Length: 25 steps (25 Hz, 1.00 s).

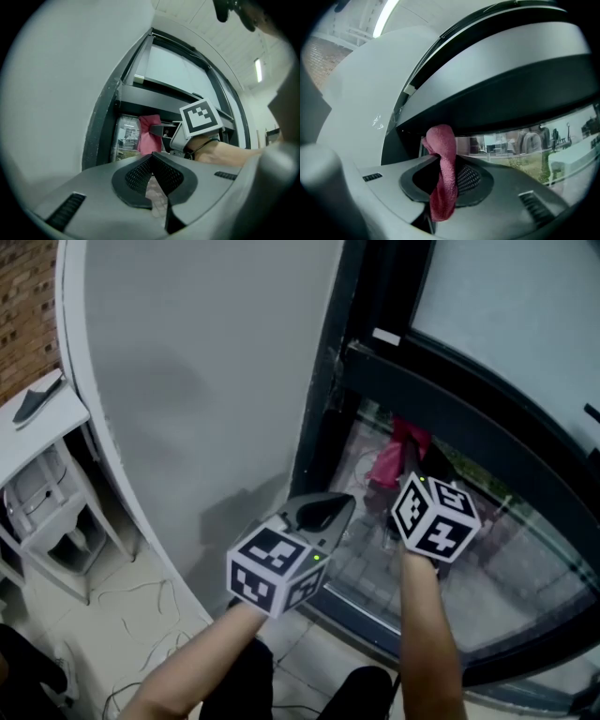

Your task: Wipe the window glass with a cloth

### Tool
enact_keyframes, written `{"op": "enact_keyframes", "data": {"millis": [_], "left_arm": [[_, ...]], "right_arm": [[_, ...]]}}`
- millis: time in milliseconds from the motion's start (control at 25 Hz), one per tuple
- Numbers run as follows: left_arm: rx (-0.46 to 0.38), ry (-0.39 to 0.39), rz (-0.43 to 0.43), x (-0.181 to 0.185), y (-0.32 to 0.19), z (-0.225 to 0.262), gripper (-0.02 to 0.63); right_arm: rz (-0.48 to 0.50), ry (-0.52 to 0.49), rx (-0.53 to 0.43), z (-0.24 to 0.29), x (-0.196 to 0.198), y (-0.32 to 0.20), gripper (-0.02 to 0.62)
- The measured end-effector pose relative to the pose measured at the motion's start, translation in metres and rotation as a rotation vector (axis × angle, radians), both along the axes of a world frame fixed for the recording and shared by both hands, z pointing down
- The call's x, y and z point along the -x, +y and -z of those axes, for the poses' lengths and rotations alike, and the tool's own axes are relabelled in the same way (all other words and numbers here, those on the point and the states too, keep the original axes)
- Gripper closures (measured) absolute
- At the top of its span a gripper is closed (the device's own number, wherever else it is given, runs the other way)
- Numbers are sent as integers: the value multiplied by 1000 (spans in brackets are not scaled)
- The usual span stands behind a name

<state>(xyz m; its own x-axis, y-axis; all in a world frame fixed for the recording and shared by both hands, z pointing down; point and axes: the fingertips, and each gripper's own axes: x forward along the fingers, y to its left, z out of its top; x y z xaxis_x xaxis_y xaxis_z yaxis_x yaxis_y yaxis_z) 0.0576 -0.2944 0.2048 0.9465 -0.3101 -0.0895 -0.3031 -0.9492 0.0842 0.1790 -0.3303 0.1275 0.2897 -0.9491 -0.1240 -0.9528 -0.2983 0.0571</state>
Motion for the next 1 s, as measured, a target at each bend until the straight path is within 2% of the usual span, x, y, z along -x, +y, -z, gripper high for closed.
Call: {"op": "enact_keyframes", "data": {"millis": [440,1000], "left_arm": [[-31,-13,-128,-73,72,1,600],[-65,-28,-344,-190,203,11,600]], "right_arm": [[-92,-1,-19,-11,-72,106,526],[-276,4,-2,-12,-179,270,526]]}}
